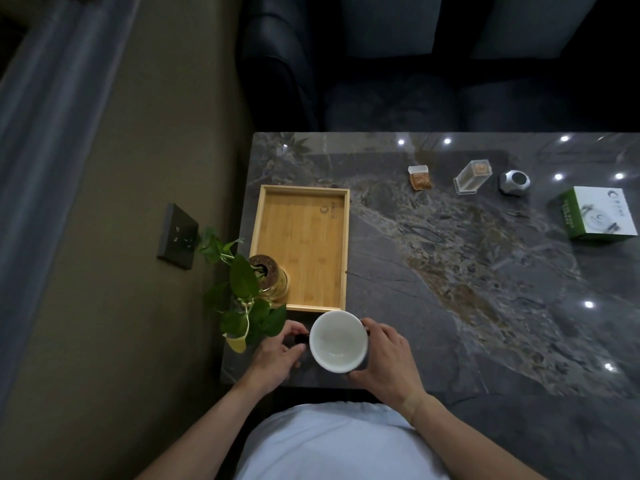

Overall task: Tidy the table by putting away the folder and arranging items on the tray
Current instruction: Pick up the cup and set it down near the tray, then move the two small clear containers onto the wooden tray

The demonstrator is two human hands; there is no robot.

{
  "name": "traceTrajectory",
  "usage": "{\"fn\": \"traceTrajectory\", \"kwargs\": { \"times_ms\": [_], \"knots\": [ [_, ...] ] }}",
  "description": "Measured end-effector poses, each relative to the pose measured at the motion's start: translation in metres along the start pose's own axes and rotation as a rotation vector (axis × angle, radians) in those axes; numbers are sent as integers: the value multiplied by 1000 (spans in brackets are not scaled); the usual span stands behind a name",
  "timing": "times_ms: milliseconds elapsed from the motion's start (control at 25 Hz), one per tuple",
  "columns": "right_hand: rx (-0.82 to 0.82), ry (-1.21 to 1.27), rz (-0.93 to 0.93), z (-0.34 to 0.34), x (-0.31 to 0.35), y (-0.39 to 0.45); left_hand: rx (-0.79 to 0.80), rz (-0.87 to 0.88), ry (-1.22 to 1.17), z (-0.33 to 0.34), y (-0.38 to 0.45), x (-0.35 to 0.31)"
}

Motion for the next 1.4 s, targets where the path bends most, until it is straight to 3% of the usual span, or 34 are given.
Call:
{"fn": "traceTrajectory", "kwargs": {
  "times_ms": [400,600,800,920,1120,1400],
  "knots": [
    [-20,-52,-14,-2,2,5,-49,9,-26,-2,5,3],
    [29,20,64,3,-1,4,-55,15,-94,3,2,9],
    [69,143,142,9,-6,-1,-54,-116,-174,10,0,22],
    [104,-9,136,6,-14,-4,-64,-176,-158,15,-4,31],
    [188,-382,55,-10,-45,-21,-50,-153,177,30,-14,34],
    [325,-494,9,-49,-116,-74,184,-55,778,83,-41,6]
  ]
}}
Point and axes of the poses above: each hand's wrist, its own y-axis towards the middle knuckle, its own z-axis out of the palm, x = y × z, the point moved 4 cm from there along y, towards the middle knuckle, and after that the axes turned 5 degrees about x, right-handed, at the moved point
